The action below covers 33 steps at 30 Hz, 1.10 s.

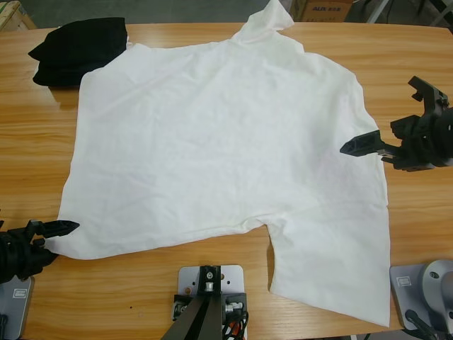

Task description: Fold clothes

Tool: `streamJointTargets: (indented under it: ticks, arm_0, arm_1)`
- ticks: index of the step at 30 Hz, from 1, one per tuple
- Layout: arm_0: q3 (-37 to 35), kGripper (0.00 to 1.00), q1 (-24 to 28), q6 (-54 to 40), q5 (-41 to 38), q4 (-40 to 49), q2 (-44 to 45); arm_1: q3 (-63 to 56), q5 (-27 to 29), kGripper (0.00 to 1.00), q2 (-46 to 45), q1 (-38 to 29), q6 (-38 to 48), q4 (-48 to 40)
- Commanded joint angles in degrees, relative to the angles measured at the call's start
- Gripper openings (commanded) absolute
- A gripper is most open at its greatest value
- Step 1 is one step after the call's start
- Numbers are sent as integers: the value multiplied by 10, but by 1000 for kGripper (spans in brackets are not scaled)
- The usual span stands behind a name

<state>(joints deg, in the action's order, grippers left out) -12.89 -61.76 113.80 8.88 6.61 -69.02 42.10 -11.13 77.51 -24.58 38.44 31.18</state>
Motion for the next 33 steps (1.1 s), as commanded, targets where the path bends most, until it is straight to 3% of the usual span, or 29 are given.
streamJointTargets:
  ticks: [1,5,15,18,24,26,29,31,33]
  arm_0:
    - [44,0,-5,14,40,-9,31]
    - [48,0,-5,13,46,-2,59]
    - [46,0,-5,20,44,-4,34]
    - [42,0,-5,21,43,-8,39]
    - [48,0,-5,24,40,-8,46]
    - [44,0,-5,25,40,-8,44]
    - [43,0,-5,24,33,-8,44]
    - [47,0,-5,22,28,-7,54]
    - [48,0,-5,21,24,-2,64]
  arm_1:
    - [-20,-12,987,21,4,-2,-14]
    - [-21,-10,977,13,4,1,-13]
    - [-51,-19,977,-47,4,50,-6]
    - [-54,-21,982,-77,-2,88,36]
    - [-76,0,1000,-159,-133,320,107]
    - [-78,36,999,-173,-215,458,116]
    - [-78,84,941,-161,-325,647,133]
    - [-91,84,884,-143,-403,796,135]
    - [-98,85,821,-142,-460,879,135]
